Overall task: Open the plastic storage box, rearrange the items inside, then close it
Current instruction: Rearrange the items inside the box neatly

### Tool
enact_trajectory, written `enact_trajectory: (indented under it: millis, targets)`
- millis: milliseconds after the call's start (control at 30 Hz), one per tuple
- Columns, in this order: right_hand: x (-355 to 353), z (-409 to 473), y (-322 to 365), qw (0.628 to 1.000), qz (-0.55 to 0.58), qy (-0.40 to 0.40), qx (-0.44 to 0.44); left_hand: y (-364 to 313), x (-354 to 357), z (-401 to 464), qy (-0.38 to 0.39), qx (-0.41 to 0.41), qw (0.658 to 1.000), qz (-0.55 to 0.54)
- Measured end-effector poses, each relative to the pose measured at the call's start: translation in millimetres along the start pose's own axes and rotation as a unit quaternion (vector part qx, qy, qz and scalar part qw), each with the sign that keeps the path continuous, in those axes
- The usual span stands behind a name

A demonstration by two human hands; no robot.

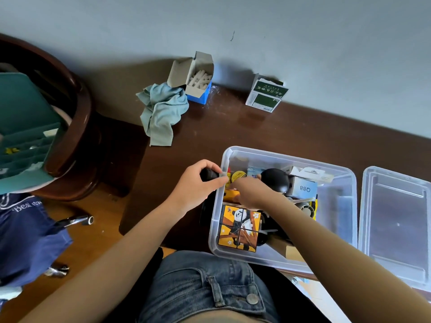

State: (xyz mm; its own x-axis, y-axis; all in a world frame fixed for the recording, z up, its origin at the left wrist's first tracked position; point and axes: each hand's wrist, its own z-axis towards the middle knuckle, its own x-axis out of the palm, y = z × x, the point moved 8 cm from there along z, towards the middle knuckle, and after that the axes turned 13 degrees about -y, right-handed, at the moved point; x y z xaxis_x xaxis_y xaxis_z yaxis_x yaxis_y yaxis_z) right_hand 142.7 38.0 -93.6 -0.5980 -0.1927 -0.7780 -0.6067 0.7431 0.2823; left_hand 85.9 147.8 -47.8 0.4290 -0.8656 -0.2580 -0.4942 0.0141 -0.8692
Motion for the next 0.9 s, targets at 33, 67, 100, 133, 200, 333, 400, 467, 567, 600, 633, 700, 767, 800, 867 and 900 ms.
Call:
enact_trajectory:
  millis: [33, 67, 100, 133, 200, 333, 400, 467, 567, 600, 633, 700, 767, 800, 867, 900]
  targets:
    - [2.2, -0.9, 0.1, 1.0, 0.004, -0.001, 0.004, 1.3, 2.1, 0.0, -0.001, 0.002, 1.0, 0.015]
    - [4.8, -2.2, 0.1, 1.0, 0.007, -0.001, 0.008, 2.8, 3.9, 0.0, -0.002, 0.002, 1.0, 0.025]
    - [7.3, -3.1, 0.3, 1.0, 0.009, -0.001, 0.011, 4.5, 5.0, 0.1, -0.004, 0.002, 1.0, 0.031]
    - [8.8, -3.9, -0.5, 1.0, 0.011, -0.002, 0.014, 5.5, 6.2, 0.6, -0.006, 0.003, 0.999, 0.036]
    - [9.4, -3.8, -2.1, 1.0, 0.008, -0.001, 0.015, 6.6, 6.8, 1.6, -0.01, 0.006, 0.999, 0.044]
    - [13.4, 1.7, -1.8, 0.998, 0.007, 0.052, 0.021, 7.8, 6.8, 1.4, -0.004, 0.005, 0.999, 0.05]
    - [9.9, 7.2, 0.2, 0.999, -0.012, 0.031, 0.043, 7.6, 7.0, 0.9, 0.001, 0.008, 0.999, 0.042]
    - [1.1, 14.6, 0.7, 0.996, -0.017, -0.038, 0.081, 7.2, 7.1, 0.6, 0.001, 0.018, 0.999, 0.036]
    - [-6.7, 23.6, -2.3, 0.983, 0.009, -0.113, 0.144, 6.7, 7.0, 0.1, -0.001, 0.034, 0.999, 0.037]
    - [-6.3, 26.7, -4.8, 0.979, 0.015, -0.123, 0.162, 6.7, 7.1, 0.3, 0.0, 0.036, 0.999, 0.037]
    - [-4.5, 29.3, -7.0, 0.976, 0.015, -0.126, 0.177, 6.6, 7.2, 0.4, 0.001, 0.039, 0.999, 0.038]
    - [-2.2, 32.6, -9.8, 0.97, 0.01, -0.134, 0.201, 6.2, 7.5, 0.7, 0.005, 0.043, 0.998, 0.039]
    - [-1.0, 36.5, -10.2, 0.969, 0.002, -0.139, 0.205, 5.9, 7.7, 1.1, 0.007, 0.045, 0.998, 0.041]
    - [-1.0, 37.9, -9.8, 0.969, 0.0, -0.136, 0.205, 6.1, 7.4, 1.1, 0.007, 0.043, 0.998, 0.041]
    - [-0.3, 40.8, -10.7, 0.972, -0.001, -0.125, 0.197, 7.1, 7.2, 0.7, 0.008, 0.039, 0.999, 0.035]
    - [0.2, 40.8, -10.6, 0.974, -0.001, -0.115, 0.195, 7.4, 7.2, 0.6, 0.008, 0.038, 0.999, 0.033]
